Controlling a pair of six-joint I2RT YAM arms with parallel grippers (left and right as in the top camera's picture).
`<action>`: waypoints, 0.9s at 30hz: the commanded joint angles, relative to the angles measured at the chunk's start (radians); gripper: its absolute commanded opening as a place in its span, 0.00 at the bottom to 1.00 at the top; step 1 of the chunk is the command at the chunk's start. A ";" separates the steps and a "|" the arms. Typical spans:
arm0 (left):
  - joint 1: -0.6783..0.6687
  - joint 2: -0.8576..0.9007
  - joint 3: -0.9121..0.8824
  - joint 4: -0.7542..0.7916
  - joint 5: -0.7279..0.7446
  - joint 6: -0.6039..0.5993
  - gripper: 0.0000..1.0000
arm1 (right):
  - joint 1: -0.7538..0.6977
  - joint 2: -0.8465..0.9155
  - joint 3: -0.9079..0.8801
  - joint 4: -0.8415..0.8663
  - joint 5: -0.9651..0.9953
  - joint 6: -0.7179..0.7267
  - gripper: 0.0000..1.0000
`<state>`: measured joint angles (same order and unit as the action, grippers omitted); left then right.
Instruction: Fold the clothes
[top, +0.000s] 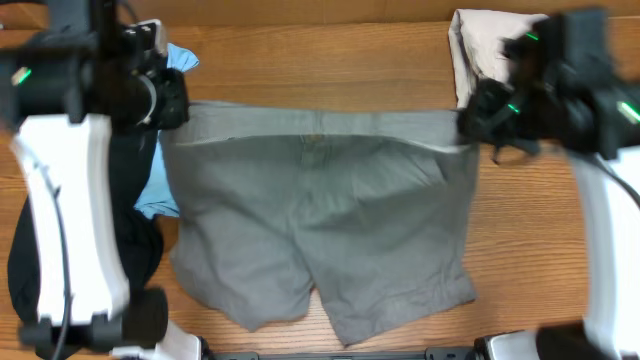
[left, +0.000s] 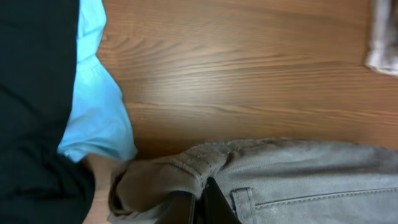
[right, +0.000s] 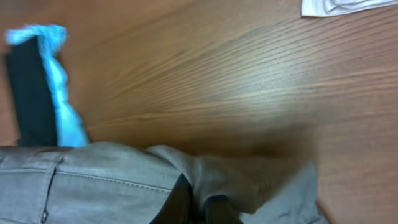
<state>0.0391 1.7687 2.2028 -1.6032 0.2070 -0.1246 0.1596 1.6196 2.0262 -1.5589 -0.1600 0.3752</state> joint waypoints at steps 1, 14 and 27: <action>0.017 0.114 -0.034 0.092 -0.181 -0.003 0.04 | -0.031 0.113 -0.031 0.075 0.159 -0.037 0.04; -0.063 0.485 -0.032 0.802 -0.079 -0.003 1.00 | -0.030 0.502 -0.031 0.763 0.155 -0.096 1.00; -0.085 0.426 0.381 0.368 0.020 0.129 1.00 | -0.026 0.326 0.038 0.164 0.006 -0.113 1.00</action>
<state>-0.0273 2.2581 2.4790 -1.1782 0.1967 -0.0864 0.1307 2.0300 2.0270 -1.3357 -0.0914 0.2646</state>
